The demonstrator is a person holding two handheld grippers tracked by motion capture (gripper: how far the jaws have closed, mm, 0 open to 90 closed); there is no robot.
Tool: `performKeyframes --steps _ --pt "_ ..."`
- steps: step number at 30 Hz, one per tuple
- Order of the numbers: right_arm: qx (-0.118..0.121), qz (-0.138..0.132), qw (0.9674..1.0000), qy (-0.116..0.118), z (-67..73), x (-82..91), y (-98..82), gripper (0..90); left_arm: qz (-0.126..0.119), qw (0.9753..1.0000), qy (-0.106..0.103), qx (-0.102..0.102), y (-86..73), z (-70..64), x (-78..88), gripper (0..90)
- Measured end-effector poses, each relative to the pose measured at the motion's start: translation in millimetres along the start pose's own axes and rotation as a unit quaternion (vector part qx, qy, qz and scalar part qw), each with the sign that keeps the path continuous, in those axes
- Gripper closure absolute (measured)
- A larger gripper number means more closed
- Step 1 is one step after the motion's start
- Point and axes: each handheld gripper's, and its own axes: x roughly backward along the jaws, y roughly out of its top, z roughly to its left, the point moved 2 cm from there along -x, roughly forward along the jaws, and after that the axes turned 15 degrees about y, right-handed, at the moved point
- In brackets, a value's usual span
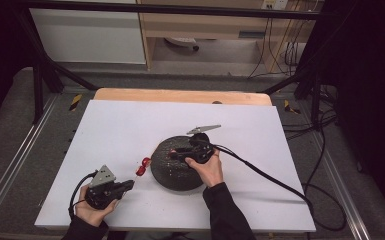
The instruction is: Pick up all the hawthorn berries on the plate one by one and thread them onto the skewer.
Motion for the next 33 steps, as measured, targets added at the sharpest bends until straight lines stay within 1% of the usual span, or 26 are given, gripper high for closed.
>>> performKeyframes --steps 4,6,12,18,20,23,25,27,29,32,33 --pt "-0.007 -0.042 0.9991 0.009 -0.1 6.7 -9.9 62.0 0.0 1.0 -0.001 0.0 0.0 -0.8 -0.1 88.1" --pt "-0.014 -0.055 0.9983 0.011 -0.7 9.4 -14.2 62.0 0.001 1.0 -0.002 -0.002 0.1 -1.6 -0.3 88.1" --pt "-0.025 -0.088 0.9956 0.017 -2.8 15.1 -24.4 62.0 0.001 1.0 -0.005 -0.005 0.4 -4.7 -1.0 88.1" --pt "-0.037 -0.136 0.9899 0.017 -3.7 16.8 -32.3 62.1 0.001 0.9999 -0.007 -0.007 0.7 -7.3 -0.4 88.1" --pt "-0.036 -0.147 0.9883 0.017 -3.3 15.7 -33.4 62.1 0.001 0.9999 -0.007 -0.009 0.7 -7.9 -0.5 88.1" --pt "-0.039 -0.168 0.9848 0.019 -1.6 14.1 -33.8 62.1 0.001 0.9999 -0.009 -0.009 0.8 -8.6 -0.7 88.1" --pt "-0.04 -0.185 0.9818 0.017 -0.8 13.3 -33.7 62.1 0.001 0.9999 -0.009 -0.008 0.8 -8.7 -0.3 88.1" --pt "-0.043 -0.203 0.9781 0.018 0.4 12.7 -33.8 62.1 -0.001 0.9999 -0.009 -0.008 0.8 -8.8 -0.1 88.1" --pt "-0.042 -0.22 0.9746 0.017 0.5 11.7 -33.7 62.1 -0.001 0.9999 -0.009 -0.008 0.9 -9.0 0.0 88.1" --pt "-0.046 -0.24 0.9694 0.019 1.5 11.0 -33.1 62.1 -0.001 0.9999 -0.009 -0.007 1.1 -9.4 -0.2 88.1" --pt "-0.043 -0.247 0.9678 0.017 1.5 11.2 -32.7 62.1 -0.001 0.9999 -0.01 -0.007 1.0 -9.5 -0.1 88.1"
